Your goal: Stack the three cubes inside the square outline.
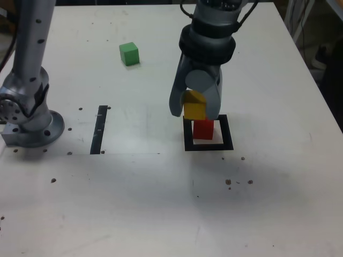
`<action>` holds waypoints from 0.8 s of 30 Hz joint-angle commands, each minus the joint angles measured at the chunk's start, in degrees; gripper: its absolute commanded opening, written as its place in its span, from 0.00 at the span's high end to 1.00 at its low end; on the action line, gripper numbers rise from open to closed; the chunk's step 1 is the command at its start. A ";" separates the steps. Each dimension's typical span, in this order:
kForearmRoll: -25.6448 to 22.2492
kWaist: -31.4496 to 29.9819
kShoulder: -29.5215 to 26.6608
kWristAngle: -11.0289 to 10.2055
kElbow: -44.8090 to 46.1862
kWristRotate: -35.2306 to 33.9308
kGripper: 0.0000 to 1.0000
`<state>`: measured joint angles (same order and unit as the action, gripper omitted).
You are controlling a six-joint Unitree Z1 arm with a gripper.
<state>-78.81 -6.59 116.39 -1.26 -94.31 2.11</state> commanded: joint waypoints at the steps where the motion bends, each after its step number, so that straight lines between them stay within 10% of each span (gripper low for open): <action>1: 0.61 -0.26 0.72 0.35 -0.26 -0.34 0.92; 24: 2.39 -0.48 2.92 -2.63 -0.62 -1.15 0.82</action>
<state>-76.15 -7.03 119.34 -3.80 -94.69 1.06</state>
